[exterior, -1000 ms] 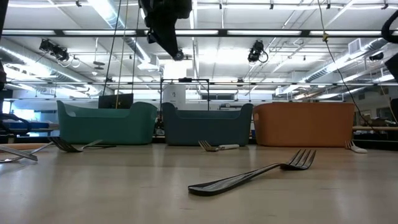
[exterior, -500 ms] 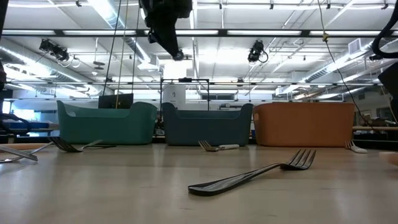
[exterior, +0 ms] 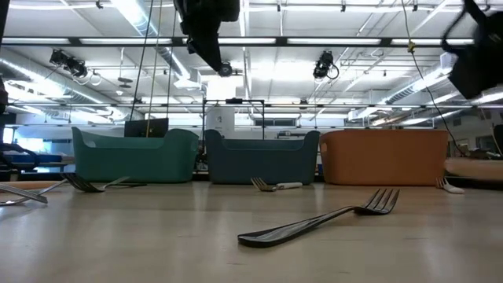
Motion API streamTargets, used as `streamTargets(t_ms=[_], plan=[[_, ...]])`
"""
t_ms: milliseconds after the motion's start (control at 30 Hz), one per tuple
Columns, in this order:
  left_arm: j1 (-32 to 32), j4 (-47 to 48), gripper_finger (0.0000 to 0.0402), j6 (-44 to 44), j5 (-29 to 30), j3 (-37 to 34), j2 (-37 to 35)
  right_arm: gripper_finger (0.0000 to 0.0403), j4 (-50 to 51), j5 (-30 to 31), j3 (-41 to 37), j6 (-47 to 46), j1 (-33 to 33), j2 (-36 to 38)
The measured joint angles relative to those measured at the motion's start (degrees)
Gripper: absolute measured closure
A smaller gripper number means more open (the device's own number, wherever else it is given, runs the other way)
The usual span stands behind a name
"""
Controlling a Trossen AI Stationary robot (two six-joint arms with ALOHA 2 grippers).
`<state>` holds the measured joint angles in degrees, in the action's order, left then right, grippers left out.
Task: Sort silverware by color (type)
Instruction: Put the yellow fork into the orange bin
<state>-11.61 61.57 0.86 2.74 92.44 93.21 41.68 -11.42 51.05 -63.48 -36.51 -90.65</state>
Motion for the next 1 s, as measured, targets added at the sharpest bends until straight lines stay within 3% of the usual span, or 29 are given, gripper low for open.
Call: streamTargets(t_ms=[200, 400, 600, 767, 1000], plan=[[-1.45, 2.25, 0.0308, -2.05, -0.02, 0.03, -0.46, 0.0370, 9.04, 5.26, 5.70, -3.35, 3.61, 5.62], [-3.42, 2.68, 0.0308, -6.36, -0.03, 0.00, -0.42, 0.0370, 24.50, 19.09, 12.04, -5.74, 10.50, 11.06], [-5.91, 1.60, 0.0308, -6.22, -0.02, 0.00, -0.42, 0.0370, 37.45, 30.39, 13.94, -2.30, 22.86, 15.77], [-7.49, -2.51, 0.0308, -1.98, -0.04, 0.00, -0.42, 0.0365, 41.38, 34.93, 13.94, 11.02, 36.16, 19.56], [-7.96, -6.62, 0.0308, 3.27, -0.03, -0.04, -0.42, 0.0364, 34.10, 39.38, 13.94, 42.05, 56.91, 22.43]])
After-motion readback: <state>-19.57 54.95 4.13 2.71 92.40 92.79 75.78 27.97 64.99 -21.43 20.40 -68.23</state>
